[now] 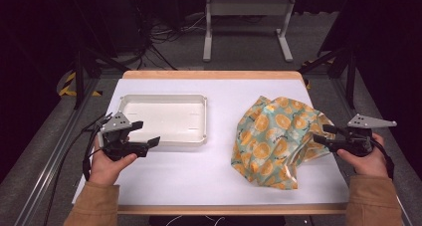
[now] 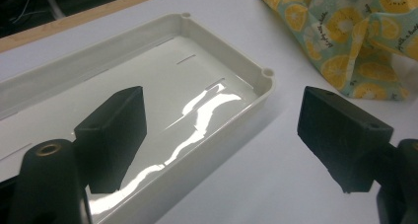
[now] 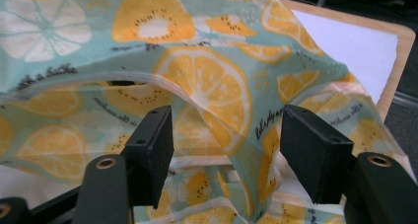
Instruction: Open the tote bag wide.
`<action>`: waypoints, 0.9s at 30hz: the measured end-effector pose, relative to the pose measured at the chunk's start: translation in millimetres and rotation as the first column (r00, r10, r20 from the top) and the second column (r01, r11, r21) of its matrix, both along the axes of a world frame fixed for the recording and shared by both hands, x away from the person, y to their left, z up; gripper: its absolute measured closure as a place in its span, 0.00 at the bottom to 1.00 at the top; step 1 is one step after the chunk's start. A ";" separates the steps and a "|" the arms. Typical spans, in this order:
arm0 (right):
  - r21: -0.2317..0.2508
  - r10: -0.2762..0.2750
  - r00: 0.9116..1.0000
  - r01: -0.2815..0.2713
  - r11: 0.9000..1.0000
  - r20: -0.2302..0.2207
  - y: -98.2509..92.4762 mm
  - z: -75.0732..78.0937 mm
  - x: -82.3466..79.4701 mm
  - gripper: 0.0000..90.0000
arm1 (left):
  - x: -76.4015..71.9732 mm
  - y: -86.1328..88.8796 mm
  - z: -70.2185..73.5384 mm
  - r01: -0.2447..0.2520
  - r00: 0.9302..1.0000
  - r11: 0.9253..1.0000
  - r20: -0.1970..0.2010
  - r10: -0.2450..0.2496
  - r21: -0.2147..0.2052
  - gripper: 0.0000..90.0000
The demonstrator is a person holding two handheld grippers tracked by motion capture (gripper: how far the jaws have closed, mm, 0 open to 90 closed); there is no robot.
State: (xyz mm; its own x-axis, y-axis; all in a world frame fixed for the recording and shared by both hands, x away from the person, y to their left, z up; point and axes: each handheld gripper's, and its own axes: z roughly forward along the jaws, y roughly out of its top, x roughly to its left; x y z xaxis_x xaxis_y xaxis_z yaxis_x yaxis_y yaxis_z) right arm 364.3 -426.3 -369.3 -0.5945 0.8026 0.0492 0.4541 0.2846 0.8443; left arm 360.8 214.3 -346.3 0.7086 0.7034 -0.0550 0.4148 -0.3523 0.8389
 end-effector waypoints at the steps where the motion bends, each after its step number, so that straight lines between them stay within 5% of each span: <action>1: -0.002 -0.002 1.000 0.002 1.000 -0.006 -0.2 -1.7 0.7 0.45 | 0.1 -0.4 -0.3 0.001 1.000 1.000 -0.001 -0.001 0.001 0.22; 14: -0.032 -0.025 0.999 0.024 0.999 -0.035 -5.8 -16.8 6.1 0.59 | 1.5 -5.3 -3.4 0.011 1.000 1.000 -0.012 -0.011 0.013 0.21; 20: -0.018 -0.024 0.994 0.022 1.000 -0.108 -8.3 -20.4 7.4 0.79 | 2.4 -6.6 -4.7 0.012 1.000 1.000 -0.008 -0.011 0.018 0.21; 27: -0.009 -0.011 0.992 0.010 1.000 -0.123 -8.5 -16.8 5.8 0.93 | 2.1 -7.8 -5.2 0.015 1.000 1.000 -0.015 -0.015 0.020 0.21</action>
State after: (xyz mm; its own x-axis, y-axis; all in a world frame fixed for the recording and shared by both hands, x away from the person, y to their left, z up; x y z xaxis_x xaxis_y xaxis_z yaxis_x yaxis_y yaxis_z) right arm 370.1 -434.9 -386.2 -0.5755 0.8097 0.1150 0.5576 0.2856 0.7794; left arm 362.9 206.5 -351.5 0.7184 0.6937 -0.0519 0.4218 -0.3751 0.8254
